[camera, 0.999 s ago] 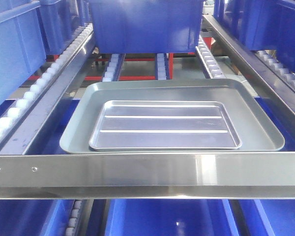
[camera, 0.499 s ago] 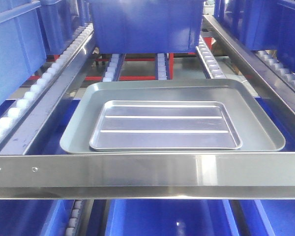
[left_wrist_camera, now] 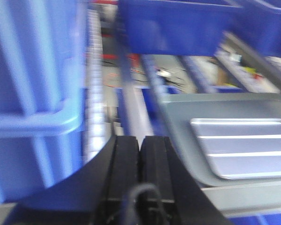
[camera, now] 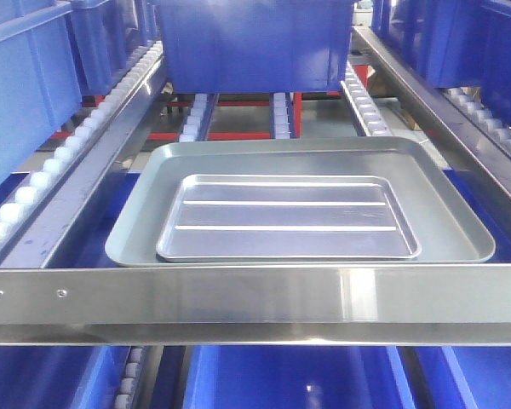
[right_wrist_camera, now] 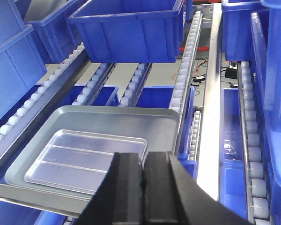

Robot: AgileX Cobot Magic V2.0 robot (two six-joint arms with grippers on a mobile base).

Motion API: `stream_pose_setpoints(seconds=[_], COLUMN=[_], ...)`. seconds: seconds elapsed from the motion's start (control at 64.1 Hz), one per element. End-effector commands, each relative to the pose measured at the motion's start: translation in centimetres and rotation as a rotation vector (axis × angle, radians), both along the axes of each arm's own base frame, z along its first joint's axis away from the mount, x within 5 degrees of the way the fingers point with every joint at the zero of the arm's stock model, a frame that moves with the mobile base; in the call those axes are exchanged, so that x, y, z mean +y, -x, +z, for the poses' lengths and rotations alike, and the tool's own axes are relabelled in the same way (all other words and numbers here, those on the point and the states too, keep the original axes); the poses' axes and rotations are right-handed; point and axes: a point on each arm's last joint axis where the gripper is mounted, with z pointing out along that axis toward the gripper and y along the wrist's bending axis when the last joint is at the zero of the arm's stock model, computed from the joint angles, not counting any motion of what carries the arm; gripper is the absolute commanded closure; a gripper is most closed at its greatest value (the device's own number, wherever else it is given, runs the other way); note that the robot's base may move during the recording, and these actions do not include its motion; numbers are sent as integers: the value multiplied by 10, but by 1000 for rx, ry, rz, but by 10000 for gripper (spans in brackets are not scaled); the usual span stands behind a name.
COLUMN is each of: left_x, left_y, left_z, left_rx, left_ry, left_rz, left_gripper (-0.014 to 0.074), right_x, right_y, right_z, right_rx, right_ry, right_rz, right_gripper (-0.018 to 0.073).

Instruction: Grab silver tray and stack on right shelf

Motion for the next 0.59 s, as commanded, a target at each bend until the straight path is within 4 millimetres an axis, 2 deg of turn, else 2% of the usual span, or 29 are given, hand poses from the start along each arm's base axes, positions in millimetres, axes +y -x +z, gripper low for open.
stream_pose_setpoints(seconds=[0.0, 0.203, 0.234, 0.577], left_x=[4, 8, 8, 8], left_y=[0, -10, -10, -10], left_z=[1, -35, -36, -36], left_rx=[-147, -198, -161, -171], left_ry=[38, 43, 37, 39], left_rz=[73, 152, 147, 148], left_gripper=[697, 697, 697, 697], right_x=[1, 1, 1, 1], right_y=[0, 0, 0, 0], right_z=[16, 16, 16, 16], right_rx=[-111, -111, -111, -111], right_ry=[0, 0, 0, 0], right_rz=[10, 10, 10, 10], right_gripper=[503, 503, 503, 503])
